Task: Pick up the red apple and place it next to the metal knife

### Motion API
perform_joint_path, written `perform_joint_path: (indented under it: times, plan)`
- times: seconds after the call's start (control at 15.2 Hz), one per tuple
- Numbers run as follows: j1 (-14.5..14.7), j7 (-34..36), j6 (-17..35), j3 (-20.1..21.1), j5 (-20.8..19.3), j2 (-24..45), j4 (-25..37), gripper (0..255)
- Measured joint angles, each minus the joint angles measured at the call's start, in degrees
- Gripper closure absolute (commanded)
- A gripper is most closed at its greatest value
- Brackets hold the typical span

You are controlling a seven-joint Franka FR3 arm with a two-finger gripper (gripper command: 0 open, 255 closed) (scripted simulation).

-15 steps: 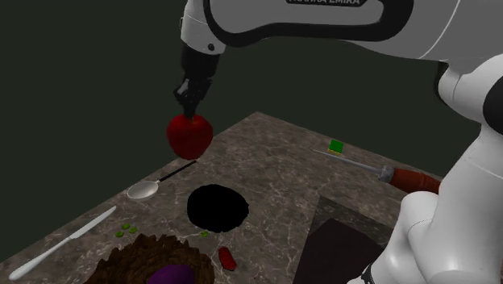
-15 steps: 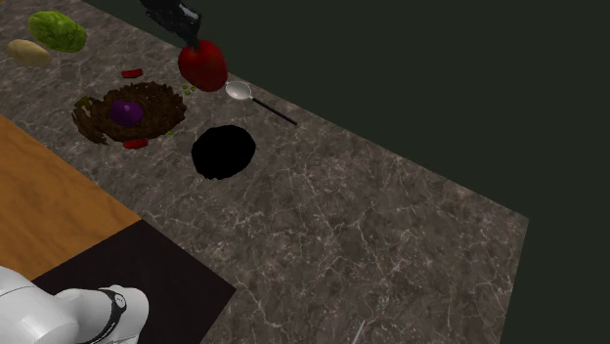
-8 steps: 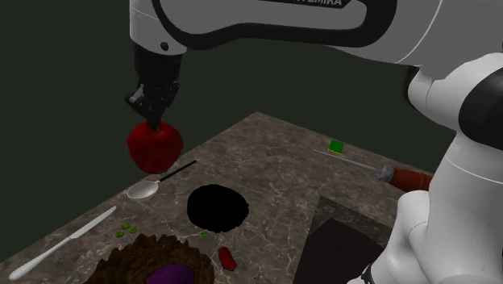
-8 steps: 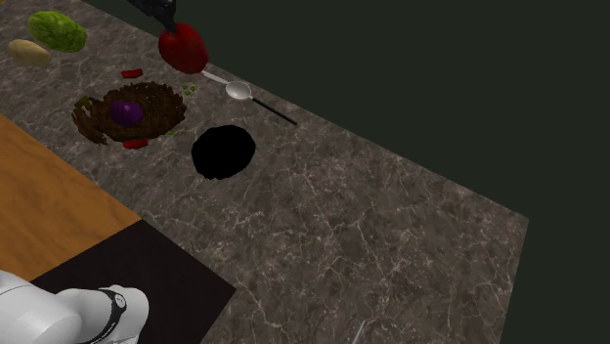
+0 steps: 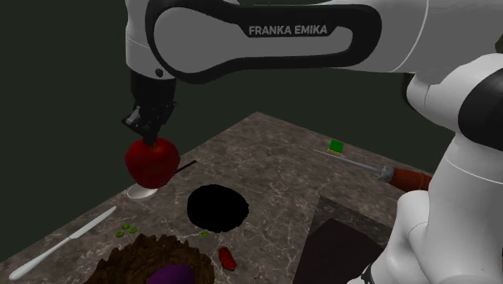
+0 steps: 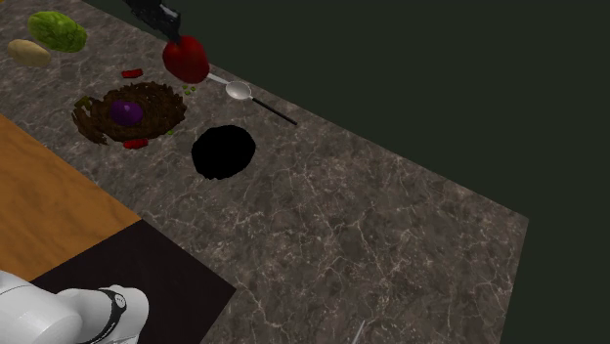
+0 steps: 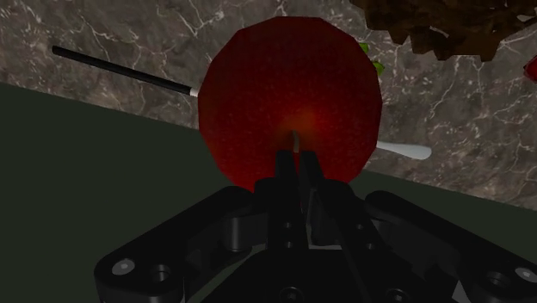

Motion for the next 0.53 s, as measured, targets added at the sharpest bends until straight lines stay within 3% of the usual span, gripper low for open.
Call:
perform_joint_path:
  times: [0.53]
  plan:
    - [-0.21,0.54,6.27,-0.15,-0.26,-0.13,-6.43,255]
